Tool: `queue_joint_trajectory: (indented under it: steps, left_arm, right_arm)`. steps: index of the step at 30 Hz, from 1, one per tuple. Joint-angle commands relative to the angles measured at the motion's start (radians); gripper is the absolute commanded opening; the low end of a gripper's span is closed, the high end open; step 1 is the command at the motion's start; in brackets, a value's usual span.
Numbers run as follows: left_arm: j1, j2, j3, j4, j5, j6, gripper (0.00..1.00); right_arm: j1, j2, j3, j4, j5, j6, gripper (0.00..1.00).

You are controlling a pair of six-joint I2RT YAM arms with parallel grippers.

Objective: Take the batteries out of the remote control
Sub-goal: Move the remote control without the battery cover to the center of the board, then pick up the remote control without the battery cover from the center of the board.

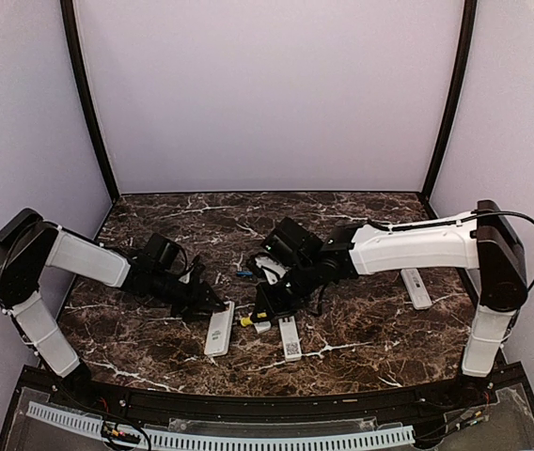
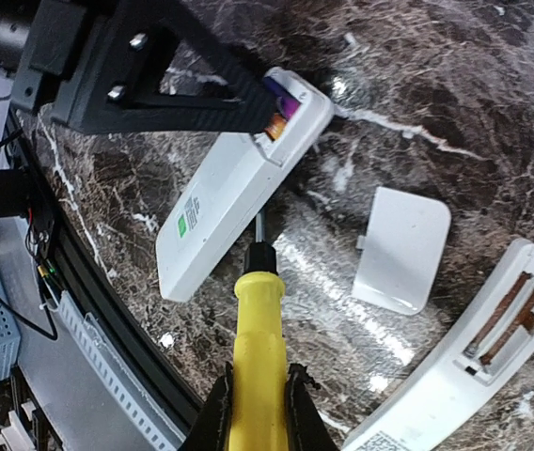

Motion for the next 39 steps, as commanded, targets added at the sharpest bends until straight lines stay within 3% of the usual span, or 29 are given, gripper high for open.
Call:
queue_joint_trajectory:
  steps: [1, 11, 20, 28, 32, 39]
  left_arm:
    - [-0.029, 0.041, 0.054, 0.003, 0.025, 0.027, 0.46]
    - [-0.042, -0.013, 0.130, -0.165, -0.108, 0.183, 0.50]
    - [-0.058, -0.191, 0.080, -0.275, -0.222, 0.329, 0.70]
    - [-0.133, -0.239, 0.042, -0.315, -0.356, 0.230, 0.78]
    - [-0.248, -0.233, 0.062, -0.354, -0.475, 0.147, 0.81]
    - [-0.331, -0.160, 0.073, -0.329, -0.517, 0.055, 0.83]
  right_arm:
    - [0.031, -0.034, 0.001, 0.069, -0.052, -0.001, 0.00]
    - [0.028, -0.103, -0.038, -0.020, 0.096, 0.036, 0.00]
    - [0.024, -0.163, -0.055, -0.085, 0.167, 0.017, 0.00]
    - [0.014, -0.173, -0.039, -0.091, 0.236, 0.048, 0.00]
    - [0.009, -0.177, -0.039, -0.089, 0.268, 0.061, 0.00]
    - [-0.009, -0.205, -0.064, -0.052, 0.277, 0.066, 0.00]
